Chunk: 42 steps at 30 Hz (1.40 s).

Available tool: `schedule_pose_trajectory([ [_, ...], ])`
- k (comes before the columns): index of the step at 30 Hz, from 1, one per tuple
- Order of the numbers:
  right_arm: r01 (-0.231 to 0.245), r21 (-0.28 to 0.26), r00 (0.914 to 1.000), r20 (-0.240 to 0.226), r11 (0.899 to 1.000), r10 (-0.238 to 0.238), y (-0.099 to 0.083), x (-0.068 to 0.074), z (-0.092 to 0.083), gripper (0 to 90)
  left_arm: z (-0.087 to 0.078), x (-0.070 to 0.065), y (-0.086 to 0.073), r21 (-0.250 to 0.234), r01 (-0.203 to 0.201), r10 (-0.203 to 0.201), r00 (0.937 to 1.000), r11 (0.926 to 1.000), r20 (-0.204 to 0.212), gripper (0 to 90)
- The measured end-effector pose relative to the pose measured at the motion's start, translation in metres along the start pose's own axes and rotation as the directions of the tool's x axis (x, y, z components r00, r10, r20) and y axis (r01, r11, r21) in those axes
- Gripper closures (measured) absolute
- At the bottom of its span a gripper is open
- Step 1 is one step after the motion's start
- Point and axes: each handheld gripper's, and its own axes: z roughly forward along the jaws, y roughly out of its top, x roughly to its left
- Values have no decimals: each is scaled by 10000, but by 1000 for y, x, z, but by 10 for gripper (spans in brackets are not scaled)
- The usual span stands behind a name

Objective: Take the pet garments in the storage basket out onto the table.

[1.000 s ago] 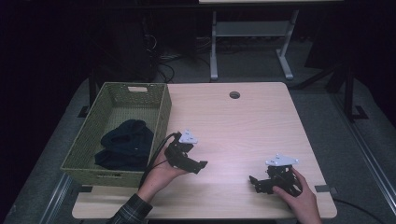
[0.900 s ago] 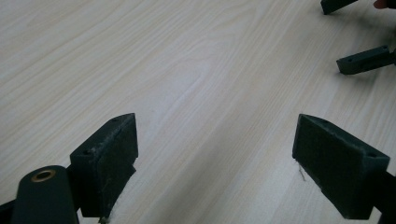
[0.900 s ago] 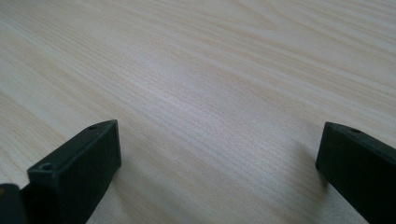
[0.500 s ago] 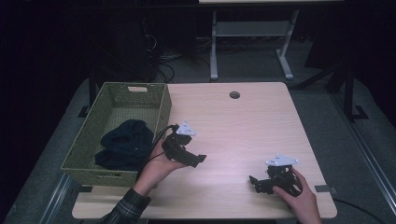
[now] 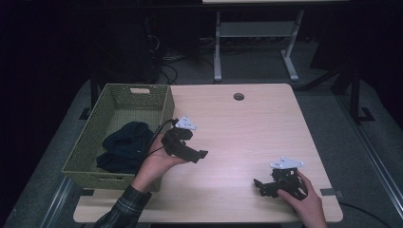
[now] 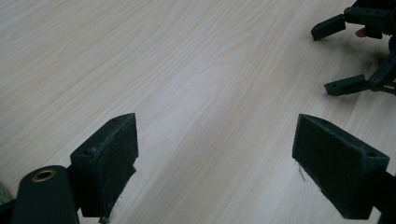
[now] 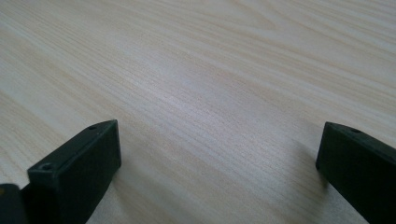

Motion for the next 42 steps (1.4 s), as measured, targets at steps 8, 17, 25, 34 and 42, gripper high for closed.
schedule_pose_trajectory([
  [8,14,-6,10000,-1,10000,-14,0,0,0,0,-10,5,0,129,91,-93,9999,9999,96,140],
  [17,-2,2,10000,0,10000,2,0,0,0,0,-27,17,-3,-122,308,-308,9995,9995,-52,140],
  [25,-2,0,10000,-1,10000,2,0,0,0,0,-40,28,-7,-250,460,-466,9986,9986,-241,140],
  [34,4,-1,10000,2,10000,-4,0,0,0,0,-58,39,-11,-528,645,-671,9965,9965,-493,140],
  [42,-26,16,10000,-16,10000,26,0,0,0,0,-70,47,-17,-735,807,-864,9932,9940,-776,140],
])
